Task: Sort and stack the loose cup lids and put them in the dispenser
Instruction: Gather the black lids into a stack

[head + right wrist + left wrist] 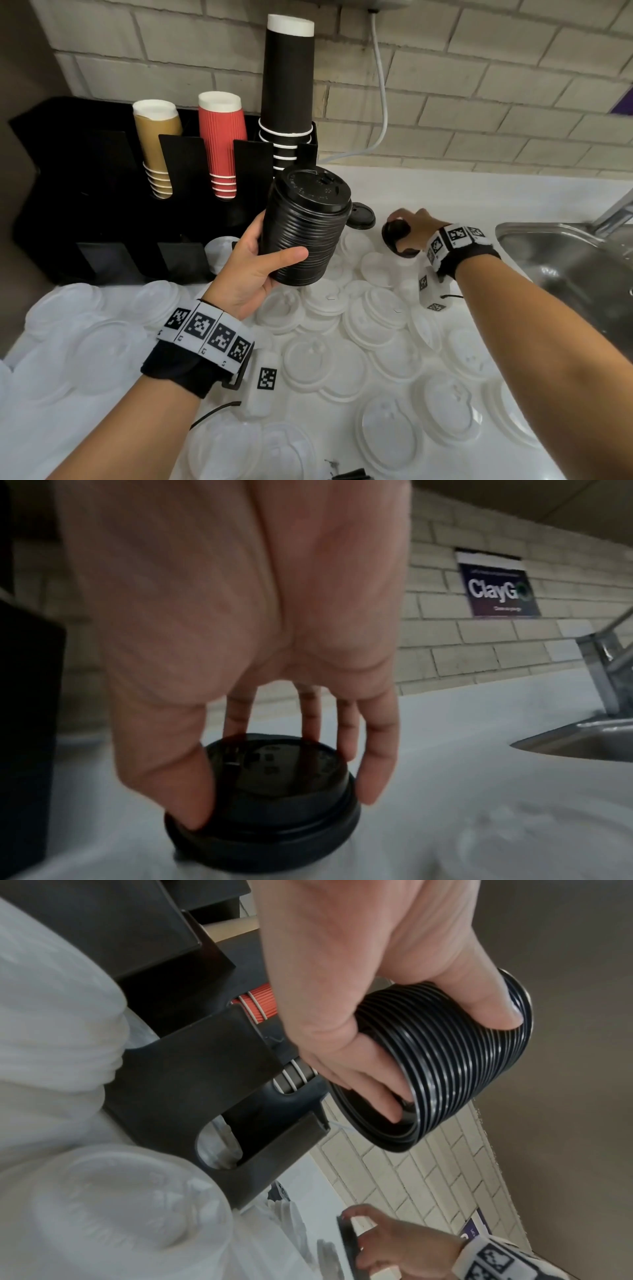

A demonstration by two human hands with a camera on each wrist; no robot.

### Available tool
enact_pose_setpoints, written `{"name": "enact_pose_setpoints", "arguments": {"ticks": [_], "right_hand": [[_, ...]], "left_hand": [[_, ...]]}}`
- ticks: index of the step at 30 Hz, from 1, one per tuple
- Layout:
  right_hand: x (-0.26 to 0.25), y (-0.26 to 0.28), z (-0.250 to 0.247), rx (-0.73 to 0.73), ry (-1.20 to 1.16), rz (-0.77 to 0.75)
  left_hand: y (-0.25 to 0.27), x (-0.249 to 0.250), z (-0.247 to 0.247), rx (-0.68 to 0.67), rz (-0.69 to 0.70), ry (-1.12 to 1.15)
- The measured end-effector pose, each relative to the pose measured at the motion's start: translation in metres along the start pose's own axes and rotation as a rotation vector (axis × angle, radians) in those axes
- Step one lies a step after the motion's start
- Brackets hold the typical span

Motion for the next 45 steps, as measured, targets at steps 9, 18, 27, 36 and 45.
{"name": "enact_pose_setpoints", "arguments": {"ticks": [9, 18, 27, 36, 45], "right_hand": [[-0.064, 0.096, -0.05, 0.059, -1.184, -0.68], [-0.118, 0.154, -0.077, 0.074, -0.645, -0.816], [-0.128, 0.157, -0.085, 0.001, -0.466, -0.786], [-0.133, 0.151, -0.085, 0.01, -0.431, -0.823], [-0.132, 0.147, -0.102, 0.086, -0.526, -0.867]], "left_hand": [[0.002, 0.0, 0.007, 0.022, -0.017, -0.005], [0.009, -0.001, 0.011, -0.021, -0.058, -0.027], [0.01, 0.0, 0.013, -0.042, -0.059, -0.086], [0.007, 0.001, 0.012, -0.034, -0.056, -0.059], [-0.001, 0.003, 0.007, -0.018, -0.002, -0.012]]}}
Point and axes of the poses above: each hand's wrist, its own y-axis away from the middle knuckle, its own z-axis out of the palm, x = y × z, the point moved 2 cm from there along -y, towards the middle knuckle
